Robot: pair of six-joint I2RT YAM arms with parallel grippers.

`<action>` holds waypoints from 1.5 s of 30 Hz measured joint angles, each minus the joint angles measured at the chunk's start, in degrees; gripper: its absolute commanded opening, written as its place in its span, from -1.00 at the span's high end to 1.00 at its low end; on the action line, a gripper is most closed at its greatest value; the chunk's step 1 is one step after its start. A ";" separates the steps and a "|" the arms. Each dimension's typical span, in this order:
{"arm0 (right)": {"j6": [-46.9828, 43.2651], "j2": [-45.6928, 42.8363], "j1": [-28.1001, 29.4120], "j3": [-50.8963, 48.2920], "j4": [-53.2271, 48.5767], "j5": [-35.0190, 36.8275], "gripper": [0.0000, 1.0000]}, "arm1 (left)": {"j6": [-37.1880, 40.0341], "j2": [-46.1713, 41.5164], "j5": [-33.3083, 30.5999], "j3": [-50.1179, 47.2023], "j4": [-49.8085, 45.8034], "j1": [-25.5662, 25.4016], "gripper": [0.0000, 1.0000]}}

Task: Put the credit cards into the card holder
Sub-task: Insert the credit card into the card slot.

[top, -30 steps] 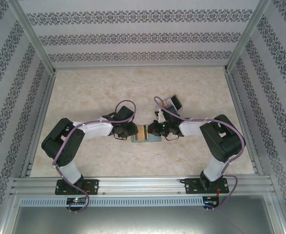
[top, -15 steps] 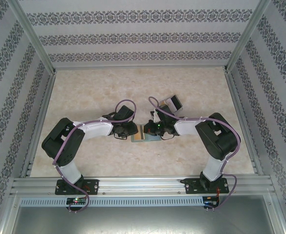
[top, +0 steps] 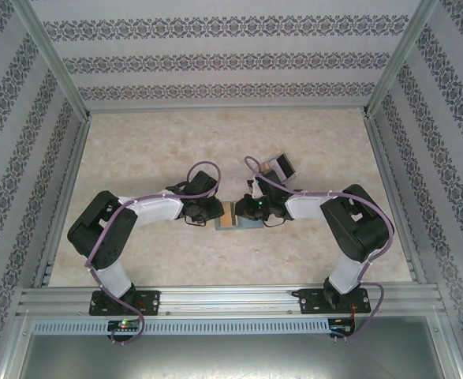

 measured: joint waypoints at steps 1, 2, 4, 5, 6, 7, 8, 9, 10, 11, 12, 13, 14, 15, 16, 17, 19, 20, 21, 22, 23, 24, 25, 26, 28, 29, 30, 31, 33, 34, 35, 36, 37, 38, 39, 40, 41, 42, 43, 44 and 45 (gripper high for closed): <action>-0.15 -0.17 -0.02 -0.09 -0.42 0.02 0.61 | 0.00 0.00 0.00 0.00 0.00 0.00 0.35; -0.20 -0.24 -0.11 -0.09 -0.70 0.02 0.60 | 0.00 0.00 0.00 0.00 0.02 -0.02 0.35; -0.39 -0.39 -0.33 -0.09 -1.18 0.02 0.54 | 0.00 0.00 0.00 0.00 0.07 -0.02 0.35; -0.39 -0.39 -0.33 -0.09 -1.22 0.00 0.53 | 0.00 0.00 0.00 0.00 0.11 -0.02 0.35; -0.50 -0.39 -0.33 -0.09 -1.27 0.00 0.53 | 0.00 0.00 0.00 0.00 0.15 0.00 0.35; -0.55 -0.39 -0.33 -0.07 -1.25 0.00 0.53 | 0.00 0.00 -0.02 0.00 0.20 0.00 0.35; -0.55 -0.39 -0.33 -0.07 -1.27 0.00 0.56 | -0.02 0.00 -0.02 0.00 0.22 -0.02 0.35; -0.55 -0.37 -0.31 -0.04 -1.29 -0.02 0.63 | -0.02 0.00 -0.02 -0.02 0.24 -0.02 0.35; -0.61 -0.35 -0.22 0.04 -1.49 0.00 0.73 | -0.02 0.00 -0.02 -0.02 0.35 0.00 0.35; -0.85 -0.28 -0.22 0.13 -1.70 -0.02 0.82 | -0.02 0.00 -0.02 -0.04 0.44 0.00 0.35; -0.85 -0.09 -0.15 0.28 -1.95 -0.02 0.87 | -0.02 0.00 -0.02 -0.04 0.59 -0.02 0.35; -0.79 0.17 0.07 0.50 -2.10 -0.04 0.87 | -0.02 0.00 -0.02 -0.04 0.68 -0.02 0.35; -0.81 0.42 0.24 0.70 -2.12 -0.15 0.87 | -0.02 0.00 0.00 -0.07 0.70 0.00 0.35; -0.76 0.74 0.52 1.05 -2.21 -0.22 0.88 | -0.02 0.00 0.00 -0.07 0.76 0.00 0.35; -0.76 1.09 0.85 1.49 -2.25 -0.28 0.88 | -0.02 0.00 0.00 -0.07 0.90 0.00 0.35; -0.76 1.33 1.14 1.84 -2.27 -0.26 0.87 | -0.02 0.00 -0.04 -0.07 0.96 -0.02 0.35; -0.72 1.88 1.57 2.54 -2.47 -0.20 0.84 | -0.02 0.00 -0.35 -0.07 0.94 0.00 0.34; -0.68 2.14 1.66 2.84 -2.60 -0.22 0.84 | -0.02 0.00 -0.48 -0.11 0.94 0.00 0.34; -0.46 2.40 1.68 3.15 -2.78 -0.24 0.84 | -0.02 0.00 -0.57 -0.13 0.94 0.00 0.34; -0.24 2.75 1.68 3.54 -2.80 -0.28 0.83 | -0.02 0.00 -0.79 -0.20 0.94 0.00 0.34; 0.04 3.13 1.77 4.00 -2.95 -0.39 0.83 | -0.02 0.00 -1.09 -0.28 0.94 0.02 0.34; 0.17 3.41 1.88 4.33 -3.04 -0.39 0.82 | -0.04 -0.02 -1.31 -0.28 0.94 0.04 0.34; 0.35 3.65 2.05 4.74 -3.21 -0.37 0.82 | -0.02 -0.02 -1.62 -0.35 0.94 0.07 0.34; 0.39 3.80 2.21 5.09 -3.43 -0.37 0.81 | -0.04 -0.13 -1.86 -0.50 0.94 0.07 0.34; 0.59 3.89 2.43 5.40 -3.67 -0.28 0.80 | -0.04 -0.44 -2.19 -0.81 0.96 0.09 0.34; 0.59 3.89 2.51 5.46 -3.80 -0.26 0.79 | -0.04 -0.59 -2.32 -0.90 0.96 0.09 0.34; 0.55 3.89 2.56 5.51 -3.91 -0.17 0.74 | -0.04 -0.68 -2.45 -0.94 0.94 0.07 0.33; 0.50 3.80 2.67 5.57 -4.22 -0.02 0.64 | -0.04 -0.79 -2.51 -0.98 0.94 0.07 0.30; 0.00 2.80 2.80 5.57 -5.20 0.52 0.52 | -0.07 -1.22 -2.58 -1.07 0.94 0.00 0.25; -0.59 1.64 2.80 5.55 -6.19 1.16 0.52 | -0.04 -1.64 -2.67 -1.09 0.92 -0.07 0.23; -1.36 0.04 2.73 5.55 -7.41 1.97 0.44 | -0.07 -2.21 -2.91 -1.09 0.83 -0.07 0.19; -1.95 -1.53 2.60 5.55 -8.48 2.73 0.40 | -0.04 -2.78 -3.26 -1.09 0.68 -0.07 0.16; -2.91 -3.72 2.34 5.55 -9.86 3.69 0.40 | -0.04 -3.54 -3.80 -1.09 0.50 -0.07 0.13; -4.20 -6.08 1.79 5.64 -11.28 4.74 0.40 | -0.04 -4.26 -4.52 -1.09 0.20 -0.07 0.10; -5.35 -8.04 1.07 5.95 -12.85 5.62 0.40 | -0.02 -4.79 -5.03 -1.07 -0.09 -0.07 0.08; -6.69 -10.10 0.02 6.47 -14.51 6.91 0.39 | 0.00 -5.33 -5.66 -1.05 -0.48 -0.07 0.07; -8.02 -11.85 -1.25 7.13 -16.11 8.17 0.38 | 0.00 -5.77 -6.16 -0.98 -0.92 -0.07 0.06; -9.16 -13.31 -2.47 7.67 -17.31 9.29 0.35 | 0.04 -6.03 -6.49 -0.85 -1.31 -0.07 0.05; -10.47 -14.75 -3.91 8.22 -18.62 10.60 0.32 | 0.15 -6.27 -6.75 -0.61 -1.79 -0.07 0.04; -11.82 -15.93 -5.44 8.76 -19.96 11.80 0.30 | 0.24 -6.38 -6.95 -0.22 -2.19 -0.07 0.02; -13.09 -16.74 -6.69 9.35 -21.24 12.98 0.30 | 0.42 -6.40 -6.97 0.26 -2.45 -0.07 0.00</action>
